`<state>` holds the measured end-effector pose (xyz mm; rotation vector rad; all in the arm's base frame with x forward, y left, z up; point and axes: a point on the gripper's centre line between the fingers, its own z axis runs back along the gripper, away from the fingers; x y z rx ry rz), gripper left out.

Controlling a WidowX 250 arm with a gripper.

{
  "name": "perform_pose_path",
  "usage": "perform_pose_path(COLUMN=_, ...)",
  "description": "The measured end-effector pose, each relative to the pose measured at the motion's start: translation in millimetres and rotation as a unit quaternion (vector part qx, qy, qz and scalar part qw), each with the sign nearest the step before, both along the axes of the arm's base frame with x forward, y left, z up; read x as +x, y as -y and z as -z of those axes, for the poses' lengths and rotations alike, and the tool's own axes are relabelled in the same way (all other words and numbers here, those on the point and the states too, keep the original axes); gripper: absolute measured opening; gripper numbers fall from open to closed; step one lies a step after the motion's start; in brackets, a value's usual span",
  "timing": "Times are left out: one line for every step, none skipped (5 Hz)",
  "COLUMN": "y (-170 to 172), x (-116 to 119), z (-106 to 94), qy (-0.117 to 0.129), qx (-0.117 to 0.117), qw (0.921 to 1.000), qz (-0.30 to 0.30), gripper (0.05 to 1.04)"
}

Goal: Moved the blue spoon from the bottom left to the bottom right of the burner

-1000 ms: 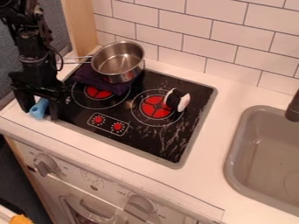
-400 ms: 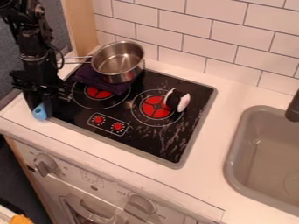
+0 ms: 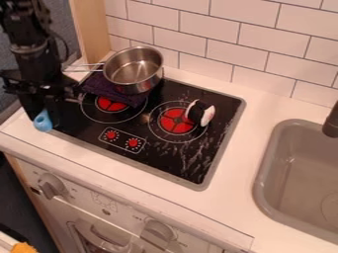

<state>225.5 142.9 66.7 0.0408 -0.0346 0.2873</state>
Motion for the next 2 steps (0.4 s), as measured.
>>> perform_pose_path(y=33.7, x=4.0, z=-5.7, qy=0.017, qx=-0.019, qw=0.9994, qz=0.023, gripper=0.370)
perform_pose_path(y=73.6, x=14.9, z=7.2, qy=0.003, qx=-0.030, qw=0.9975, qz=0.064, gripper=0.370)
